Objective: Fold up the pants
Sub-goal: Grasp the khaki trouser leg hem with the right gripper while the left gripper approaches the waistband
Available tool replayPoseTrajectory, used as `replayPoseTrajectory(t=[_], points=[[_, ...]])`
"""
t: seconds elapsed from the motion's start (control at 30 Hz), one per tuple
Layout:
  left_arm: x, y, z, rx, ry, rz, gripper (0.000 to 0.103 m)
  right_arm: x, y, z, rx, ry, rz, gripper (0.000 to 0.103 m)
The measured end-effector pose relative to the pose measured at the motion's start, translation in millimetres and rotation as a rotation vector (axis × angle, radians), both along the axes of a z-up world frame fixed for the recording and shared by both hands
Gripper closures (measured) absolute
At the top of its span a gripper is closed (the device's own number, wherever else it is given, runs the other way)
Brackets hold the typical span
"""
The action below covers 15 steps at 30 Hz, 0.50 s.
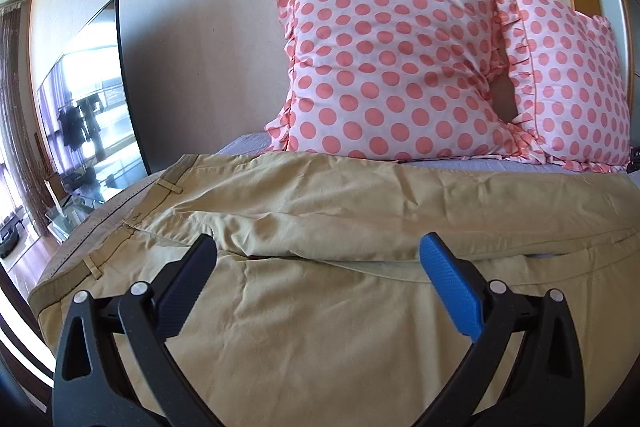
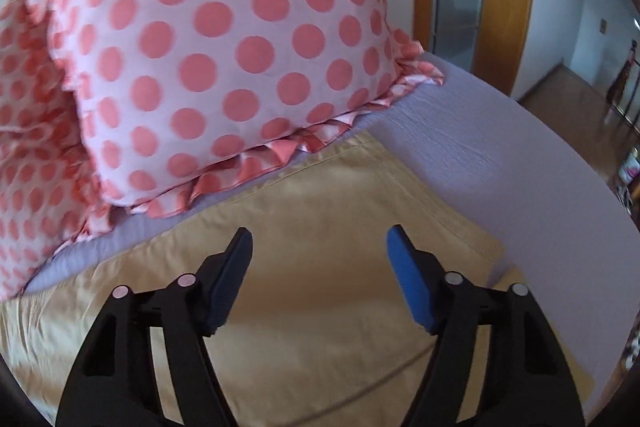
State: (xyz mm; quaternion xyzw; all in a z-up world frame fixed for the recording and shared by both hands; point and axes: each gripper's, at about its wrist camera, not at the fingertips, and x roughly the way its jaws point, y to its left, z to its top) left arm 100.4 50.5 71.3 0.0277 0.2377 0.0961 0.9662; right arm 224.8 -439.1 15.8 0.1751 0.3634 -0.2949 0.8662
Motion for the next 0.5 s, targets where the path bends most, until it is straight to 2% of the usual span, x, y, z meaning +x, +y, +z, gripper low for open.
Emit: replayPoseTrajectory(t=[0.1,0.3,0.4,0.47,0.5], points=[[17,13,-8,-0.077,0.088,-0.015,0.002,36,-25,-14,0.075,0.048,-0.103,0.034],[20,23,-19,-0.159,0.132,-0.049,0.002,78,-35,-35,0.101,0.097,-0.187,0.033],[25,26,-23,-0.194,0.16,-0.06,0.002,88,-25,-41,-0.022,0.151,-0.19,0.035],[26,30,-25,-0.223,0.167,-0.059,0.002,84,-19,-44,-0.041,0.121,-0.163,0.042],[26,31,-25,-0.234,0.169,-0.06,0.002,80,-18,-45,-0.051,0.109,-0.151,0.051]])
